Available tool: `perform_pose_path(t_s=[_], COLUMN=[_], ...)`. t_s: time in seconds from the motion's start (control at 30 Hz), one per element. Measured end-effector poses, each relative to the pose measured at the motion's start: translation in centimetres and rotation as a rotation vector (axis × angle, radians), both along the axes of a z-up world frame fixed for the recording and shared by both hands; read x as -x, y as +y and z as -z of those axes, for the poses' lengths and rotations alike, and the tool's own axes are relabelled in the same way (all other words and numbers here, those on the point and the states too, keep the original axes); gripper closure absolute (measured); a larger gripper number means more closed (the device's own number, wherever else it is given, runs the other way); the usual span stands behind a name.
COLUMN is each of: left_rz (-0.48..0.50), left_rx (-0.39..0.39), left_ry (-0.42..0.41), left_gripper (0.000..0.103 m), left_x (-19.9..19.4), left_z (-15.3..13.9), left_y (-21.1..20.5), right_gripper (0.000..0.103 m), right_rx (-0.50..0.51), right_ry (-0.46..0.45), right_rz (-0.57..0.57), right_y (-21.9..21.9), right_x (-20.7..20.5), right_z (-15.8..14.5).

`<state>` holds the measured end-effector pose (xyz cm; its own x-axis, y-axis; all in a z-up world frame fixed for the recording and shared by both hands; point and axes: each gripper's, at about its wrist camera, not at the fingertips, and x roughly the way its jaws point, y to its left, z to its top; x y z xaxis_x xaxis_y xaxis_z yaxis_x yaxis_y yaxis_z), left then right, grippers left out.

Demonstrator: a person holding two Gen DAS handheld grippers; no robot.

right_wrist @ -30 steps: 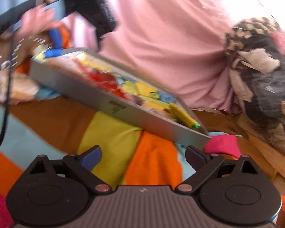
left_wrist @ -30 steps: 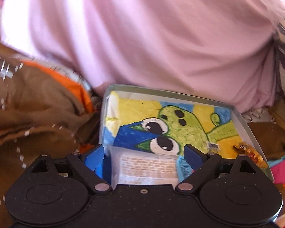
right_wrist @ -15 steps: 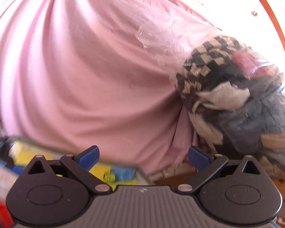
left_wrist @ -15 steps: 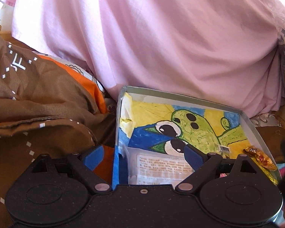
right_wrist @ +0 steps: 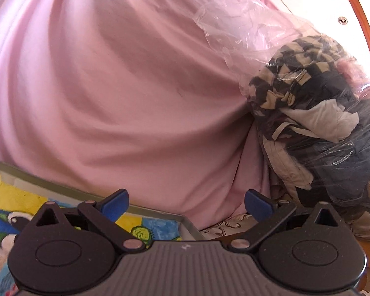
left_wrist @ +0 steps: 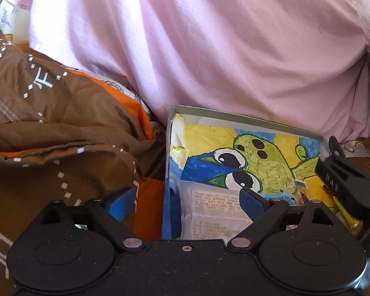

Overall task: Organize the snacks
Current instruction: 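Withdraw both tools from the tray back over the remaining snacks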

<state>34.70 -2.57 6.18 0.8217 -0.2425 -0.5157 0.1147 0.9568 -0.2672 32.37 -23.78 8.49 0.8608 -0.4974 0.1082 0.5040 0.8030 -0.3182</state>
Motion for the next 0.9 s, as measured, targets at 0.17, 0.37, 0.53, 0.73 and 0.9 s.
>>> perform_pose_path(t_s=[0.17, 0.37, 0.53, 0.73, 0.9], left_rz=[-0.017, -0.031, -0.074, -0.168, -0.242], left_rx=[-0.011, -0.033, -0.050, -0.073, -0.084], left_ry=[0.006, -0.013, -0.039, -0.015, -0.025], left_gripper=[0.011, 0.010, 0.005, 0.004, 0.004], left_x=[0.6, 2.1, 4.3, 7.7, 10.8], left_z=[-0.4, -1.1, -2.0, -2.9, -4.3], left_y=[0.5, 1.2, 3.1, 6.9, 9.9], right_gripper=[0.001, 0.000, 0.000, 0.000, 0.000], right_rx=[0.025, -0.012, -0.001, 0.107, 0.072], right_ry=[0.074, 0.020, 0.002, -0.044, -0.013], right_rz=[-0.001, -0.073, -0.140, -0.178, -0.148], right_y=[0.5, 1.5, 3.4, 4.7, 5.1], right_x=[-0.7, 2.1, 5.3, 4.5, 1.5], right_z=[0.7, -0.1, -0.6, 0.7, 0.7])
